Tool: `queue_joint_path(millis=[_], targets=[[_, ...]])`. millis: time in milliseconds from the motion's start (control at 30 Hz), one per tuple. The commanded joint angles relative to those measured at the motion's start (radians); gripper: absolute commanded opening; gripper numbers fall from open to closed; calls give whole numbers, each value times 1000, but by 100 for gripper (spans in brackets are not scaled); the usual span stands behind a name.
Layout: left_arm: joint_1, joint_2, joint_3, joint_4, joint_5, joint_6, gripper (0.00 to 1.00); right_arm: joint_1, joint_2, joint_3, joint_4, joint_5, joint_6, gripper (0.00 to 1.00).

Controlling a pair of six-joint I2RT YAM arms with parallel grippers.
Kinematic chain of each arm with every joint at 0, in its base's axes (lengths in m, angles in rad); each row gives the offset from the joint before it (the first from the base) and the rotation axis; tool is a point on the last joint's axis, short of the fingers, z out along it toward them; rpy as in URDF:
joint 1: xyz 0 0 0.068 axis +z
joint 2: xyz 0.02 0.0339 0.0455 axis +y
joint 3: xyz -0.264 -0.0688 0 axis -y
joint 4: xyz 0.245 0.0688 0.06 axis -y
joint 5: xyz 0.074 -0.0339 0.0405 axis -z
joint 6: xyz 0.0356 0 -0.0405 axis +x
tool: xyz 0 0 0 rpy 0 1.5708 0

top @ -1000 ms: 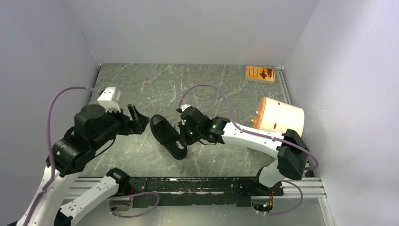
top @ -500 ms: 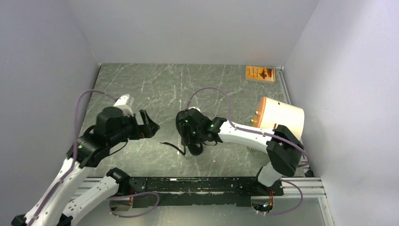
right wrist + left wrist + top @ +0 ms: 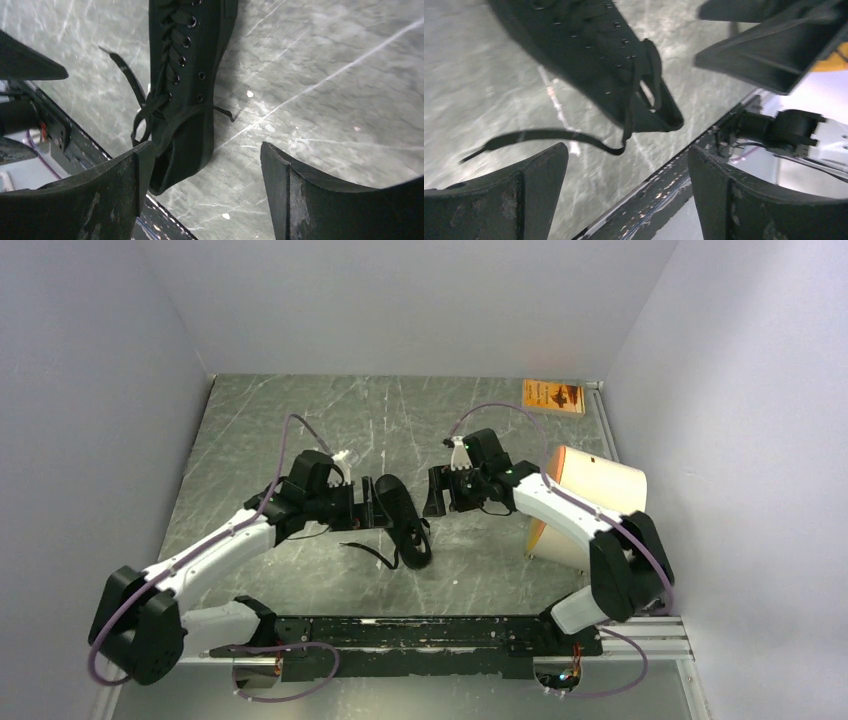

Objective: Tie the shoes

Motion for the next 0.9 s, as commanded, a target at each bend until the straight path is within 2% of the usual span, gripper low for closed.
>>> queue_joint_path(millis=[0, 100, 233, 400, 467, 533, 600, 667, 733, 767, 867], targets=[[5, 74, -80, 368, 237, -94, 92, -31, 84, 35, 12, -173, -99, 80], [-20, 152, -143, 495, 298, -145, 85, -74, 118, -18, 116, -303, 8, 77], [-88, 193, -191, 494, 235, -146, 84, -76, 189, -60, 227, -373, 119, 72], [-100, 158, -269, 547, 175, -199, 70, -75, 233, -83, 322, -401, 184, 69], [-102, 173, -272, 547, 171, -195, 59, -74, 244, -87, 341, -410, 202, 64], [-104, 193, -270, 545, 173, -185, 47, -75, 245, -97, 341, -406, 201, 56], [-106, 203, -271, 548, 175, -180, 44, -74, 251, -107, 352, -414, 204, 46], [-106, 207, -284, 579, 180, -194, 40, -75, 254, -112, 371, -435, 219, 31], [-108, 213, -300, 611, 181, -213, 39, -75, 246, -108, 357, -434, 227, 13], [-109, 216, -304, 631, 184, -220, 39, -75, 236, -106, 344, -431, 226, 8], [-114, 219, -308, 659, 187, -231, 46, -76, 193, -105, 274, -415, 199, 0]])
